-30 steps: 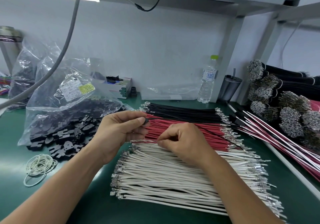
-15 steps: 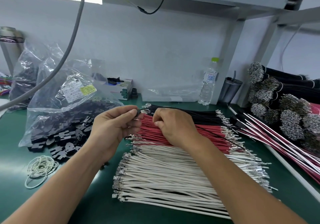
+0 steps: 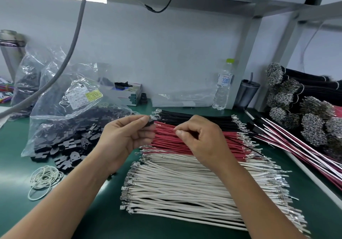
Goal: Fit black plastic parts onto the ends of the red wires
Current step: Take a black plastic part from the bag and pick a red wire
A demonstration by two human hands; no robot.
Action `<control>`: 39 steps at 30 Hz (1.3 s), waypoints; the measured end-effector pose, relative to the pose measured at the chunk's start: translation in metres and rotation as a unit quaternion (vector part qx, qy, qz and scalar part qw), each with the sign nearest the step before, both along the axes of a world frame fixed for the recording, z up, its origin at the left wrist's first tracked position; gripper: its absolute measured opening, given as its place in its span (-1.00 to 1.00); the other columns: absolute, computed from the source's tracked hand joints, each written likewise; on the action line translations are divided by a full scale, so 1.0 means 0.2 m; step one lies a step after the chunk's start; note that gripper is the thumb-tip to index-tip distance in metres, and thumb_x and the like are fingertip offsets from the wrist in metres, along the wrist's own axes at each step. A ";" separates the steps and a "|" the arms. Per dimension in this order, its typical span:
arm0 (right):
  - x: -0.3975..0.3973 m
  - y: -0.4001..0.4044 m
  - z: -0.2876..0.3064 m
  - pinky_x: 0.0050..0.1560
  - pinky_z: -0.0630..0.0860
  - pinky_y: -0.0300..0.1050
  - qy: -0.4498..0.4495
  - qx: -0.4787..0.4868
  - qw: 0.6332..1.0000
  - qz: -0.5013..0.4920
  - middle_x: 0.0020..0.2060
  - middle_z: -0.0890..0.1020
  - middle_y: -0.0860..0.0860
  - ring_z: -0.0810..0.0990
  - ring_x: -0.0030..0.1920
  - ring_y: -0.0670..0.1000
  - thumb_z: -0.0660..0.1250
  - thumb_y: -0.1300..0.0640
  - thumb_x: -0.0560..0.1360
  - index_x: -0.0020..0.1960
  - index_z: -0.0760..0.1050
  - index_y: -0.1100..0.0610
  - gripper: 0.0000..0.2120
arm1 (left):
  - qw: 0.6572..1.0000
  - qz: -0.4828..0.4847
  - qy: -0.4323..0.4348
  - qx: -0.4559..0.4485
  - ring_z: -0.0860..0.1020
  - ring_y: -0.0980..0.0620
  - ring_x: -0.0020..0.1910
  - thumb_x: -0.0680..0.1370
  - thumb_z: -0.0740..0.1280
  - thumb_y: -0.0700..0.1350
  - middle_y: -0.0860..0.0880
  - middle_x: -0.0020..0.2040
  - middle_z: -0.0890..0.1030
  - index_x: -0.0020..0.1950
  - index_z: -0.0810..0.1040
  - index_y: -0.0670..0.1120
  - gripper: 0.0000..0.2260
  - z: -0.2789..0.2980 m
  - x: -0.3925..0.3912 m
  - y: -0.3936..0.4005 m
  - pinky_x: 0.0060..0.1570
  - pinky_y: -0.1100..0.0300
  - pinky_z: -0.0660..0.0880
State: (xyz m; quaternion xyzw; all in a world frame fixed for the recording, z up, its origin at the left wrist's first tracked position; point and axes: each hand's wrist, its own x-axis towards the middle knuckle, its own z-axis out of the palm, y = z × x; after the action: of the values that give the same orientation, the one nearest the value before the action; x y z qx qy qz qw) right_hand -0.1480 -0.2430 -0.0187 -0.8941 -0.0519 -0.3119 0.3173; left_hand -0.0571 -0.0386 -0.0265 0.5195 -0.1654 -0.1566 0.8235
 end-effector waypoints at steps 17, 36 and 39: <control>-0.01 0.08 -0.02 -0.06 0.57 0.01 -0.046 0.043 0.997 0.043 -0.17 0.61 -0.13 0.61 -0.10 -0.06 0.50 0.12 0.49 -0.04 0.71 0.04 -0.94 | 0.998 -0.059 0.000 0.015 0.68 -0.03 -0.35 0.38 0.50 -0.13 -0.23 -0.18 0.72 -0.05 0.76 -0.19 -0.80 0.00 -0.01 0.03 -0.35 0.20 0.65; -0.02 0.07 -0.01 -0.04 0.53 0.03 0.043 0.010 0.999 0.014 -0.17 0.59 -0.15 0.57 -0.10 -0.12 0.38 0.06 0.58 -0.08 0.65 -0.06 -0.91 | 0.994 -0.077 -0.046 0.068 0.69 -0.06 -0.34 0.33 0.54 -0.11 -0.25 -0.19 0.72 -0.05 0.75 -0.23 -0.73 0.00 -0.02 0.02 -0.33 0.16 0.66; -0.02 0.08 -0.01 -0.11 0.52 0.01 0.042 -0.028 0.999 0.007 -0.20 0.55 -0.16 0.54 -0.16 -0.13 0.38 0.04 0.58 -0.09 0.64 -0.07 -0.91 | 0.992 -0.084 -0.044 0.077 0.68 -0.07 -0.34 0.33 0.55 -0.11 -0.27 -0.17 0.71 -0.03 0.74 -0.26 -0.70 -0.01 -0.02 0.03 -0.33 0.15 0.65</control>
State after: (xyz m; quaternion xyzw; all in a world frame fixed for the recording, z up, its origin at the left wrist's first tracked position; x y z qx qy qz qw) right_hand -0.1525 -0.2275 -0.0213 -0.9145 -0.0540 -0.2704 0.2959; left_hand -0.0609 -0.0332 -0.0275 0.5718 -0.2325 -0.2145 0.7569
